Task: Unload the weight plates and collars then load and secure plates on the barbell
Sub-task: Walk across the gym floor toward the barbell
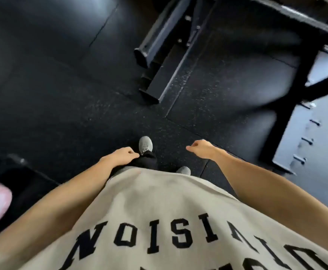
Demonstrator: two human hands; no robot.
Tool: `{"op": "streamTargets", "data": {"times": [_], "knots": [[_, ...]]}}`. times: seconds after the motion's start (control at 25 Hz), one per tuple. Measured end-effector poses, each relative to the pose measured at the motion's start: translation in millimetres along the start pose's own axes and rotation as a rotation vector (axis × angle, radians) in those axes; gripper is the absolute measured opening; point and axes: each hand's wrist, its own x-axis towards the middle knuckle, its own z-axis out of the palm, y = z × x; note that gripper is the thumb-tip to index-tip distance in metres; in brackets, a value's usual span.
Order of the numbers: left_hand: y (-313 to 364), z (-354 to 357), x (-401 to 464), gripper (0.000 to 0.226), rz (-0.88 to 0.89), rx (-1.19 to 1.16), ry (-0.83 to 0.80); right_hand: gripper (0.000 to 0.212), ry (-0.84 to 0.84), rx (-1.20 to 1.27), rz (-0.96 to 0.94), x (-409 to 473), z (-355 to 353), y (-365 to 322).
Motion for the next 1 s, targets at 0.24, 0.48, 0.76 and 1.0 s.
{"op": "streamTargets", "data": {"times": [0.24,0.48,0.76,1.0], "knots": [[-98,-12,-10,0.022,-0.125,-0.255,0.081,0.054,-0.121,-0.430,-0.147,26,24,-103],[-188,-90,13,0.031,-0.125,-0.401,0.087,0.055,-0.123,-0.619,-0.196,77,47,-252],[-256,-238,43,0.042,-0.135,-0.511,0.120,0.040,-0.070,-0.583,-0.317,116,71,-435],[-285,-330,94,0.046,-0.160,-0.474,0.032,0.040,-0.130,-0.613,-0.335,178,59,-548]]}}
